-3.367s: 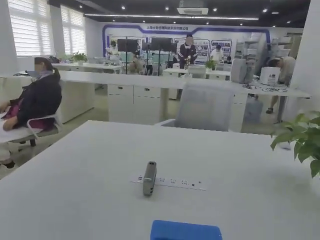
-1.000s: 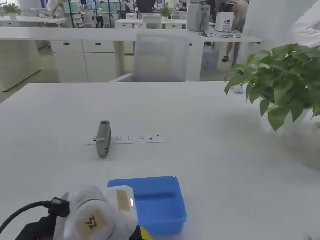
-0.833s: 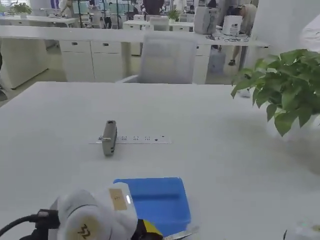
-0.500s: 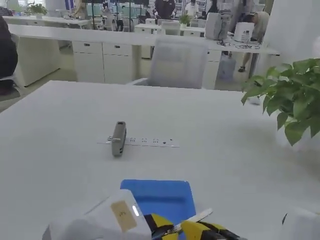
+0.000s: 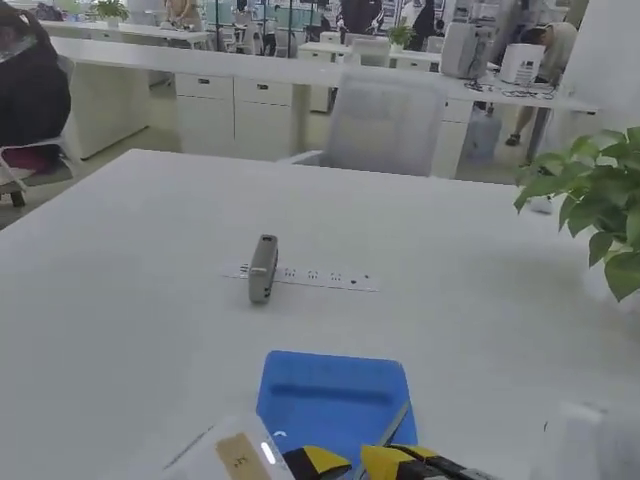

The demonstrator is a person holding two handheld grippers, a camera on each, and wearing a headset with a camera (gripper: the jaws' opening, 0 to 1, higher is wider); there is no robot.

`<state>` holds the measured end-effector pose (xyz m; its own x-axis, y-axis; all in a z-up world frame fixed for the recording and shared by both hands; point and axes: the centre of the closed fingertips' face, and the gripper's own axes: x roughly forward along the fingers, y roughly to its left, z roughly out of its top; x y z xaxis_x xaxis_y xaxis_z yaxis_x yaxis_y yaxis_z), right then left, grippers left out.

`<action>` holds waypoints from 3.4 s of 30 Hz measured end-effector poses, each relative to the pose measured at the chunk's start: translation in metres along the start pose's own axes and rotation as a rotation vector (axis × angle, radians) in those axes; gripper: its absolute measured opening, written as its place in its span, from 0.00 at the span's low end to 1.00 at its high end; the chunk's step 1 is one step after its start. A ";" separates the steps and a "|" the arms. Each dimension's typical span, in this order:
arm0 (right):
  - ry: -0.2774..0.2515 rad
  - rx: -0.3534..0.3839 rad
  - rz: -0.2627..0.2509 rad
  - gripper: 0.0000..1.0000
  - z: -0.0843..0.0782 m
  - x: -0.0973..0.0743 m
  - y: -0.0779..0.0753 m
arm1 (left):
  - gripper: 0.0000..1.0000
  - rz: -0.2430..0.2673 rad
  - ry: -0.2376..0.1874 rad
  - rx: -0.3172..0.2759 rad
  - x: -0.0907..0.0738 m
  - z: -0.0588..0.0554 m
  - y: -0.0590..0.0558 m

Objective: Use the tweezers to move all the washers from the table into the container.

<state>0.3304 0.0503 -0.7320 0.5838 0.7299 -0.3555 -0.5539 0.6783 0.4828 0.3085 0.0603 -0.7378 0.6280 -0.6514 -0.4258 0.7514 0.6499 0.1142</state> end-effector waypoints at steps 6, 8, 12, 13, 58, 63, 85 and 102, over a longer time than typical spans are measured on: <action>0.080 -0.135 0.083 0.02 -0.003 0.009 0.004 | 0.15 -0.059 0.017 0.000 -0.015 -0.006 0.016; 0.108 -0.206 0.119 0.02 -0.005 0.011 0.008 | 0.15 -0.086 0.018 0.018 -0.017 -0.004 0.021; 0.189 -0.348 0.199 0.02 -0.015 0.018 0.017 | 0.15 -0.146 0.011 0.057 -0.021 0.008 0.033; 0.202 -0.379 0.215 0.02 -0.017 0.019 0.019 | 0.15 -0.176 0.013 0.070 -0.022 0.012 0.035; 0.274 -0.586 0.364 0.05 -0.041 0.052 0.032 | 0.00 -0.341 0.073 0.152 -0.016 -0.001 0.024; 0.280 -0.570 0.343 0.05 -0.047 0.062 0.023 | 0.00 -0.307 0.104 0.157 -0.006 -0.013 0.029; 0.286 -0.514 0.329 0.06 -0.051 0.064 0.011 | 0.00 -0.264 0.098 0.087 0.005 -0.020 0.034; 0.366 -0.577 0.362 0.12 -0.070 0.062 0.001 | 0.00 -0.281 0.127 0.097 0.002 -0.027 0.031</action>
<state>0.3244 0.1023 -0.8095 0.1291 0.8282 -0.5453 -0.9533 0.2551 0.1618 0.3273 0.0897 -0.7596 0.3677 -0.7420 -0.5606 0.9114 0.4072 0.0588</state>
